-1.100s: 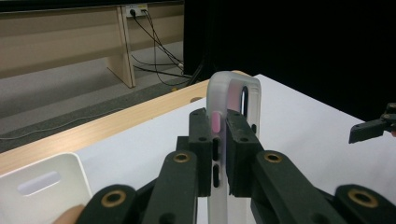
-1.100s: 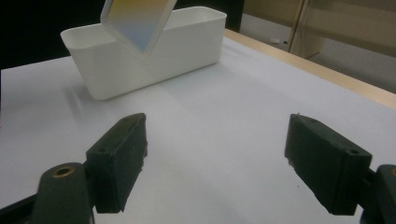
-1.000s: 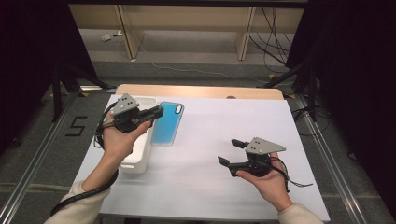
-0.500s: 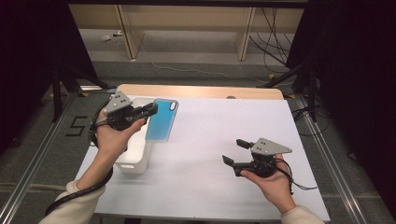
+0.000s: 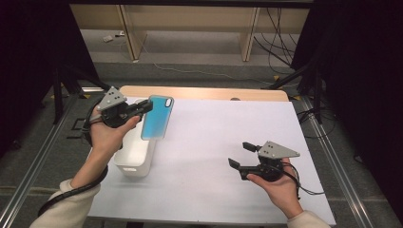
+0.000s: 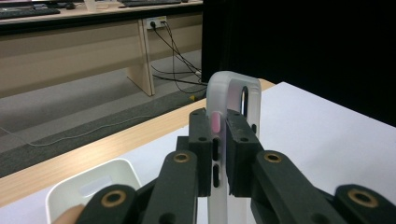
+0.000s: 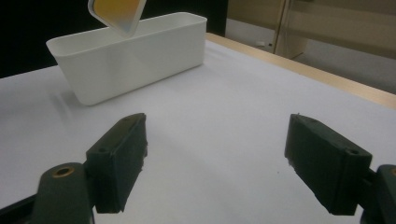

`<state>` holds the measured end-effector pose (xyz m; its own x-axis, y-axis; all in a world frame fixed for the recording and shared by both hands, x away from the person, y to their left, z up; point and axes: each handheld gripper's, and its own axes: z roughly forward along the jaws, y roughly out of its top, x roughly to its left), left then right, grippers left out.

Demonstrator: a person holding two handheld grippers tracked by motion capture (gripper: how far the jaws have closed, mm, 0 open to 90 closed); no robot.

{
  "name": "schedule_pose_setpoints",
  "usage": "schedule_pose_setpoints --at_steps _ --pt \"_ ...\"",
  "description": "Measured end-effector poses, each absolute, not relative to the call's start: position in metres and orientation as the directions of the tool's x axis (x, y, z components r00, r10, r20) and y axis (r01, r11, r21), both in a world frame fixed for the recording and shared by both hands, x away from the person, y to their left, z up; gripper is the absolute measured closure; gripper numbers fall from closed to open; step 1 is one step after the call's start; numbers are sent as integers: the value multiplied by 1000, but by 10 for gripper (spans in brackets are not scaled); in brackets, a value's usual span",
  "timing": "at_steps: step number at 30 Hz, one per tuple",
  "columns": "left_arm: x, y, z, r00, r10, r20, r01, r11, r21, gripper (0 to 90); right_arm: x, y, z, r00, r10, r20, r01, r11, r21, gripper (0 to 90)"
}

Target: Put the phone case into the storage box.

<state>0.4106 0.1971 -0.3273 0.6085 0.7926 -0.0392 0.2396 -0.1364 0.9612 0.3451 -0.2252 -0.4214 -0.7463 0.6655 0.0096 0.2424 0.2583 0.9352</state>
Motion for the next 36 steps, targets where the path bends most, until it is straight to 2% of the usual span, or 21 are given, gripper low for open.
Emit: schedule_pose_setpoints --at_steps 2,7,17,19,25,29,36 --pt "412 199 -327 606 794 -38 238 -135 962 825 343 -226 -420 -747 664 34 270 256 928 221" --pt "415 204 -326 600 799 -30 233 -139 963 825 344 -228 -421 -744 668 18 242 243 939 217" --pt "421 212 -325 591 806 -22 226 -140 964 825 341 -231 -421 -736 676 38 272 244 931 216" --pt "422 214 -324 589 808 -19 225 -141 964 825 343 -231 -422 -740 673 21 241 235 941 216" --pt "426 217 -326 587 810 -16 221 -141 965 825 340 -233 -421 -732 681 38 275 245 930 216" --pt "429 219 -326 585 811 -18 222 -138 965 824 342 -234 -422 -732 681 19 249 242 938 216" --pt "434 222 -327 585 811 -9 213 -143 967 825 340 -236 -421 -732 681 34 263 236 935 216"
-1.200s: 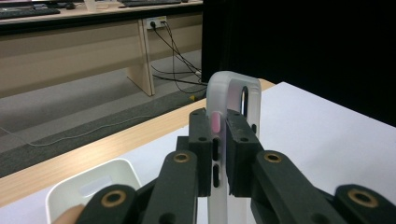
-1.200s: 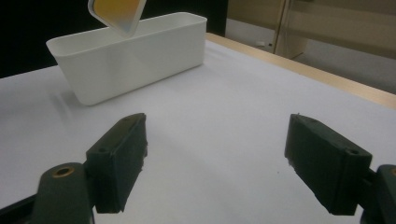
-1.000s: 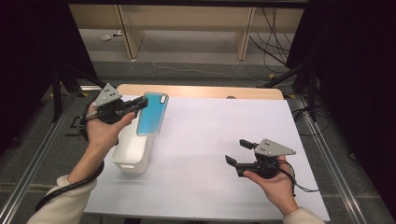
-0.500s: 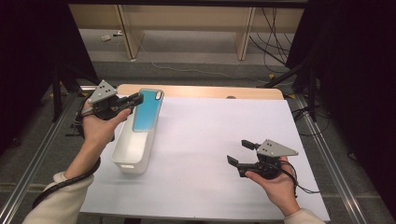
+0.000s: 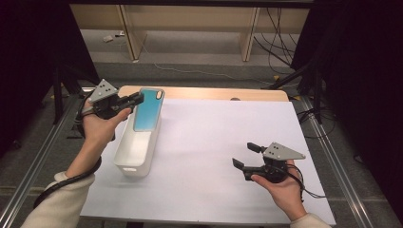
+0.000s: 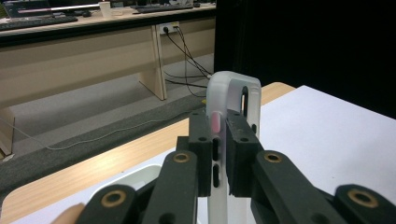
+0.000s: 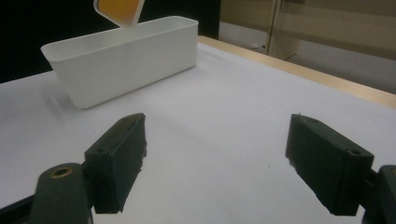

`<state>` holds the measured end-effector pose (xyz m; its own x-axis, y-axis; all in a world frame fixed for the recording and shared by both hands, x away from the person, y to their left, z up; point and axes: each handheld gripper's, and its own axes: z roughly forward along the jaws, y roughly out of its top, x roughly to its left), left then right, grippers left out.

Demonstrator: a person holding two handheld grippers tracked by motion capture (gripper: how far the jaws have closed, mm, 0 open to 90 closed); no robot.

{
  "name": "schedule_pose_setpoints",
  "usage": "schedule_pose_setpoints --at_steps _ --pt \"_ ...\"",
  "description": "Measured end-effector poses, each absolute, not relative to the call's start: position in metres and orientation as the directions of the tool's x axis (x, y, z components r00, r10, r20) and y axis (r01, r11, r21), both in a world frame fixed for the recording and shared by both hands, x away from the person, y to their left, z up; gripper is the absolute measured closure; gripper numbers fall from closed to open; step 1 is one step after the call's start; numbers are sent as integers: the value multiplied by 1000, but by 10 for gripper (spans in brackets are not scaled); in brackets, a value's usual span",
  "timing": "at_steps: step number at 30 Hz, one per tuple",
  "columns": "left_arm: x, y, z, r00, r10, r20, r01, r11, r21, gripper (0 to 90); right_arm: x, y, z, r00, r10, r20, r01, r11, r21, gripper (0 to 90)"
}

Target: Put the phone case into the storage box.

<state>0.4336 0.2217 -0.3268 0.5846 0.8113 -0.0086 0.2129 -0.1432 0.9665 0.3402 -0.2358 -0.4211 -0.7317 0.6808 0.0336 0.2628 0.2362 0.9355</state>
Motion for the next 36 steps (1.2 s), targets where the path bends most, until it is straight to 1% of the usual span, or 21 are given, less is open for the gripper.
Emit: schedule_pose_setpoints --at_steps 3,4,14,15,18,20,21,22,23,26,29,31,33,34,35,36 --pt "435 223 -326 586 810 -1 206 -147 967 825 339 -236 -421 -729 683 54 279 224 934 216" --pt "435 223 -326 586 810 0 204 -148 968 825 340 -236 -422 -729 684 39 256 218 942 216" --pt "443 228 -330 581 814 -3 206 -144 968 825 339 -237 -422 -731 680 61 272 207 940 216" --pt "444 229 -330 579 816 -1 207 -145 968 825 340 -238 -422 -730 683 35 245 214 946 216" --pt "445 230 -332 572 820 -4 215 -145 966 825 339 -239 -422 -732 681 37 252 220 942 217" --pt "447 231 -332 571 821 -6 216 -143 966 824 338 -238 -422 -730 681 60 273 210 939 217" --pt "447 231 -333 570 822 -8 216 -140 966 825 338 -238 -422 -730 682 57 273 214 938 217" --pt "448 232 -333 569 823 -6 216 -142 966 825 339 -239 -423 -731 682 29 246 223 943 216" --pt "448 232 -333 568 823 -5 216 -143 966 825 339 -239 -423 -732 681 30 246 222 944 217" --pt "450 233 -334 566 825 -7 215 -139 967 825 337 -239 -422 -730 681 59 279 217 935 217" --pt "452 235 -335 565 825 -7 215 -139 967 825 336 -239 -423 -726 685 56 274 214 938 216" --pt "453 236 -335 563 827 -10 217 -136 967 825 337 -240 -423 -722 691 33 251 217 943 216" --pt "455 238 -336 560 829 -1 212 -142 967 825 336 -239 -423 -718 695 49 269 212 940 216" --pt "455 238 -336 558 830 1 209 -142 967 825 337 -240 -423 -718 695 32 249 214 944 216" --pt "456 239 -336 557 831 0 207 -139 969 824 337 -240 -423 -717 696 32 249 213 945 216" --pt "457 239 -336 558 830 2 203 -139 969 824 336 -240 -423 -718 694 50 271 211 939 216"
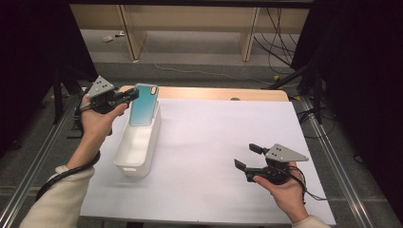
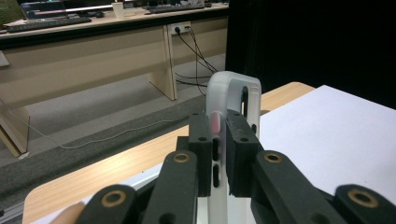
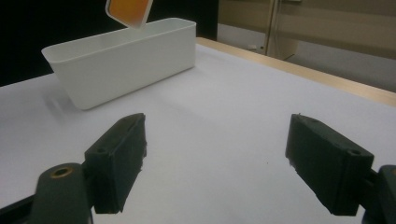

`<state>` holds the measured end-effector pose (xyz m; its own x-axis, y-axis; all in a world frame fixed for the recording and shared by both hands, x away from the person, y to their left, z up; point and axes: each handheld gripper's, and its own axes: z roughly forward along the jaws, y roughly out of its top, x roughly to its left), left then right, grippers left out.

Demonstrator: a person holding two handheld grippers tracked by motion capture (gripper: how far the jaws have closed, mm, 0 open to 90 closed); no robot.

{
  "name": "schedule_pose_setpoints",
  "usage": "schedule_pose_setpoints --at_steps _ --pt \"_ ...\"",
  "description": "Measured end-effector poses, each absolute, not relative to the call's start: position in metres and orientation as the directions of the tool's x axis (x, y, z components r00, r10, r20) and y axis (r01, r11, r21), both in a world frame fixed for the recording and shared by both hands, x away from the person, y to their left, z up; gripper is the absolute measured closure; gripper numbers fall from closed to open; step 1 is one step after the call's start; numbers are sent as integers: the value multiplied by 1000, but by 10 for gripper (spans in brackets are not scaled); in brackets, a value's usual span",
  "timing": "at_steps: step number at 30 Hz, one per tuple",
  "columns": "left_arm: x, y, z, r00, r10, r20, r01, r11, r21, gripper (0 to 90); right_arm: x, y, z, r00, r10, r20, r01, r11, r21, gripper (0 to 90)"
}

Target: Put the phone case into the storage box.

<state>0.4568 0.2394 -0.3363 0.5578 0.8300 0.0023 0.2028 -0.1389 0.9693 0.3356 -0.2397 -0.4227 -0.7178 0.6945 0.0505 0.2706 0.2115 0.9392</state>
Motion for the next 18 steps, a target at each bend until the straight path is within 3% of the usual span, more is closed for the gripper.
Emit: schedule_pose_setpoints --at_steps 18 --pt "475 244 -343 556 831 0 201 -134 970 824 334 -242 -424 -719 692 62 281 208 937 215"
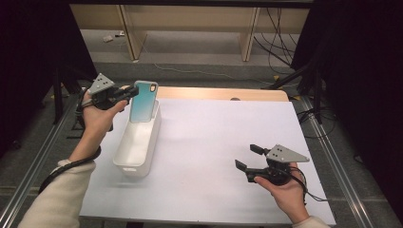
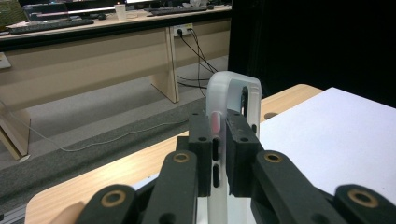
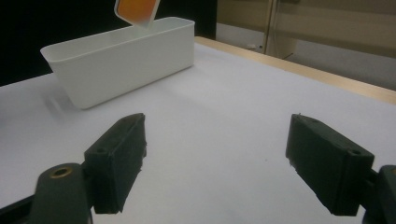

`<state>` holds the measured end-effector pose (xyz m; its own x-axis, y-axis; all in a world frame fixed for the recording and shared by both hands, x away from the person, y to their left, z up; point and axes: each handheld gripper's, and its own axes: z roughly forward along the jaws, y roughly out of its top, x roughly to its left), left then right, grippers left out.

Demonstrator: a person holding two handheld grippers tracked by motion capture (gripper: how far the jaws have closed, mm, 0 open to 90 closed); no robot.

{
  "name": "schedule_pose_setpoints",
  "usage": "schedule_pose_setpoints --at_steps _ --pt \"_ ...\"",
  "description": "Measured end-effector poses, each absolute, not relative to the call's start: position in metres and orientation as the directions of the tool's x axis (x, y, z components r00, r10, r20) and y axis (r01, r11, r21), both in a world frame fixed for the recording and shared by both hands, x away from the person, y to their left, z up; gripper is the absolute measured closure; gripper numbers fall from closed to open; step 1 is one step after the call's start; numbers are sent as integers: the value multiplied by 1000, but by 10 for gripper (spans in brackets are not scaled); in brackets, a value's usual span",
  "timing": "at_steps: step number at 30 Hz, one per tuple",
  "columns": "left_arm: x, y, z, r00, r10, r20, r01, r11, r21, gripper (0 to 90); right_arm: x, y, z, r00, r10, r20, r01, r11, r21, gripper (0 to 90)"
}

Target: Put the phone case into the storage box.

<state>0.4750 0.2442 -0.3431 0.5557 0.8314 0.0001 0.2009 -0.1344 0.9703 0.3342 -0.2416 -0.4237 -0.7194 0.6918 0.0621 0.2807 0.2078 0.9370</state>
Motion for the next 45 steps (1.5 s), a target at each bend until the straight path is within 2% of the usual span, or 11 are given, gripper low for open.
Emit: schedule_pose_setpoints --at_steps 2,5,7,13,14,18,26,32,34,45 --pt "476 244 -344 555 832 0 200 -133 971 824 336 -242 -424 -721 692 39 250 208 946 214" --pt "477 243 -344 558 830 0 200 -134 971 824 335 -243 -424 -716 697 39 258 213 942 213" --pt "478 243 -345 557 830 2 200 -137 970 824 333 -242 -424 -718 692 74 285 196 938 212" --pt "481 245 -346 553 833 3 201 -136 970 824 332 -245 -422 -707 705 56 292 219 931 208" --pt "481 245 -346 553 833 2 201 -136 970 824 333 -243 -423 -711 700 70 278 188 942 206" --pt "482 245 -347 549 836 10 202 -144 969 824 333 -245 -424 -705 708 40 256 202 945 202" --pt "484 246 -347 551 834 10 198 -143 970 824 330 -244 -425 -702 710 58 281 201 938 199" --pt "486 245 -347 555 832 16 192 -147 970 824 332 -243 -427 -706 707 43 251 193 949 198" --pt "487 245 -347 554 833 16 195 -148 970 824 330 -244 -425 -704 708 61 283 201 938 199" --pt "495 244 -351 555 832 19 201 -156 967 824 329 -245 -426 -703 709 66 283 193 939 199"
